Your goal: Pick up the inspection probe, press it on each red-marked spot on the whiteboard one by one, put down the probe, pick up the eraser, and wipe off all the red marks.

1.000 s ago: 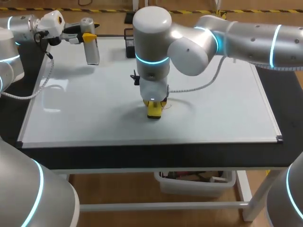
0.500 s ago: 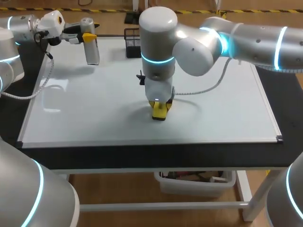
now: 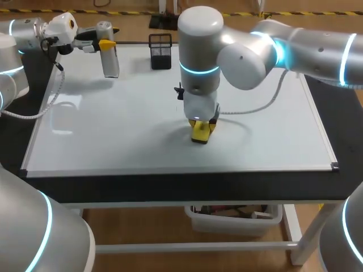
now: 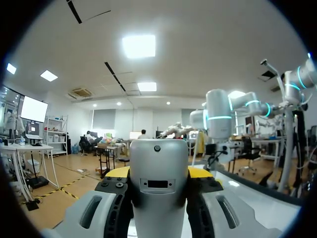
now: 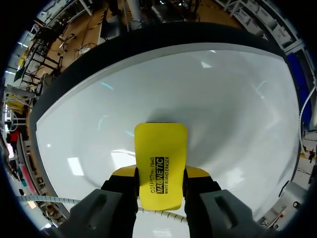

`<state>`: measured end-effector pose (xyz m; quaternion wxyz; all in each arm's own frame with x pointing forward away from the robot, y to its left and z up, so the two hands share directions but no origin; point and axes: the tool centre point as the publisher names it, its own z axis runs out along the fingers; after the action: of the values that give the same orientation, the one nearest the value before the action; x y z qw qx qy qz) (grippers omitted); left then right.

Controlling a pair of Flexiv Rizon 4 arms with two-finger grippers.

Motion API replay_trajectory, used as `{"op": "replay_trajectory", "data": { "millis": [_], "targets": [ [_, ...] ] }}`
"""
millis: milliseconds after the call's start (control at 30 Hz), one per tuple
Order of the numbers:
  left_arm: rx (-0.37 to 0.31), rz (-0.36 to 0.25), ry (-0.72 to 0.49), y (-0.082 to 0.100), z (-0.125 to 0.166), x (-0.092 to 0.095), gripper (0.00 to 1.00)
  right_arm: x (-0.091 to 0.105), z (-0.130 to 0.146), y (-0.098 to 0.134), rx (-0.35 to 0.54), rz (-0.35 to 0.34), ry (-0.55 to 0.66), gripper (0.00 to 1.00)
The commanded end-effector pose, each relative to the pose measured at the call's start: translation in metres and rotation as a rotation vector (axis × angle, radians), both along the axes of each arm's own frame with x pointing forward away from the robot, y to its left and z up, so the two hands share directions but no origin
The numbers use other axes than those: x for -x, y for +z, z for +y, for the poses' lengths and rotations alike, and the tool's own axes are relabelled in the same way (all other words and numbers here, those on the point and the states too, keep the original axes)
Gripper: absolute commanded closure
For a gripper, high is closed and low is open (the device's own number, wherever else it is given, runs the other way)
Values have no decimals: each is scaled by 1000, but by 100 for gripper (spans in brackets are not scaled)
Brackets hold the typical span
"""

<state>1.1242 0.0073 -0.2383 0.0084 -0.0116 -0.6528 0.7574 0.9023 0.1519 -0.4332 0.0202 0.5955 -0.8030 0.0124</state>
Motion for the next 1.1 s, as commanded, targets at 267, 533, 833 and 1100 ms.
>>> {"op": "replay_trajectory", "data": {
  "millis": [267, 533, 833, 1100],
  "targets": [
    [4, -2, -20, -1, 3, -6, 100, -1, -18, -16, 10, 5, -28, 100],
    [4, -2, -20, -1, 3, -6, 100, -2, -29, -14, 29, 14, -54, 100],
    [4, -2, -20, -1, 3, -6, 100, -14, -40, 13, 26, -28, -67, 100],
    [4, -2, -20, -1, 3, -6, 100, -33, -44, 40, 28, -83, -61, 100]
  ]
}}
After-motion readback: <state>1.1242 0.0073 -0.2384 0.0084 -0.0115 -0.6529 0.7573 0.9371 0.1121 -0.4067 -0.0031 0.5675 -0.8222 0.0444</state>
